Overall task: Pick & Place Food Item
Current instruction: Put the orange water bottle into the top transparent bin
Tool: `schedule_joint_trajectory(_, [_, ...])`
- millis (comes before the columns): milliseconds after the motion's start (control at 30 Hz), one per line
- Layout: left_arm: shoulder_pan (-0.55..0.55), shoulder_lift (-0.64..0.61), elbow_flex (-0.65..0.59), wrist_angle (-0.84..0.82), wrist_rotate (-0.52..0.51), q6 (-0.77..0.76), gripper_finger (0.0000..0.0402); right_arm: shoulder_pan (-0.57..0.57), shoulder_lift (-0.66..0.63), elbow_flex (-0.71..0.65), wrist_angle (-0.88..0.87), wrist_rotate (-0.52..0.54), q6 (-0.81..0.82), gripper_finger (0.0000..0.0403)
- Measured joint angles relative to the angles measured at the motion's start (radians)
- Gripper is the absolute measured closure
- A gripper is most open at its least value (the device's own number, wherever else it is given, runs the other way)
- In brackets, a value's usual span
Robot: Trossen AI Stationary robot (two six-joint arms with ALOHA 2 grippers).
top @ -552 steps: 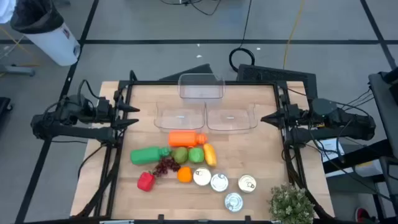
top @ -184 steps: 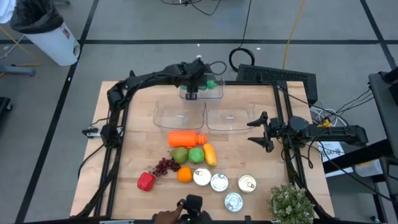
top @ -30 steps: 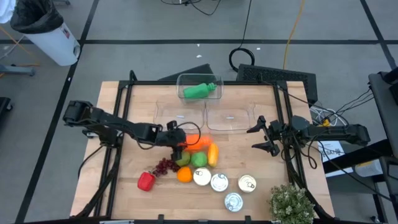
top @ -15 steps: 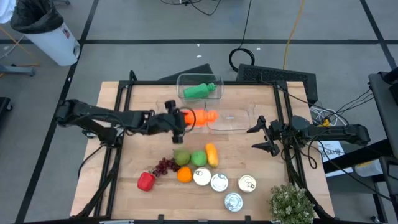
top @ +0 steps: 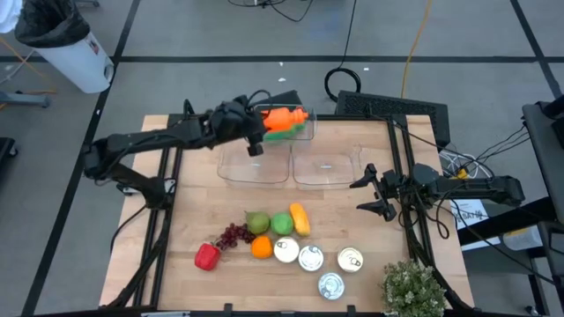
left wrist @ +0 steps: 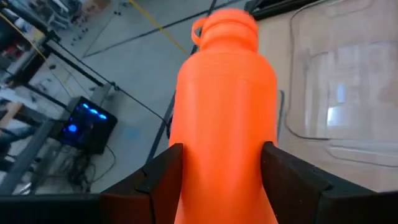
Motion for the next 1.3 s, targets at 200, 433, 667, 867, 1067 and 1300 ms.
schedule_joint_trajectory(200, [0.072,0.117,0.000,0.099,0.123,0.022,0.0195,0.000,0.002,0.000,0.000,0.001,-0.003,0.0083])
schedule_joint_trajectory(433, [0.117,0.256,0.000,0.195,0.184,-0.022,0.0239,0.000,0.004,0.000,0.000,0.001,-0.003,0.0083])
schedule_joint_trajectory(667, [0.118,0.293,0.000,0.207,0.170,-0.026,0.0293,0.000,0.004,0.000,-0.001,0.000,-0.003,0.0083])
schedule_joint_trajectory(867, [0.100,0.261,0.000,0.232,0.087,-0.049,0.0308,0.000,0.004,0.000,-0.004,0.000,-0.003,0.0083])
schedule_joint_trajectory(1067, [0.099,0.243,0.001,0.235,0.064,-0.223,0.0263,0.000,0.005,0.000,-0.004,0.016,-0.005,0.0083])
schedule_joint_trajectory(1300, [0.085,0.220,0.005,0.212,0.090,-0.336,0.0163,-0.001,0.042,0.008,0.001,0.338,0.064,0.0083])
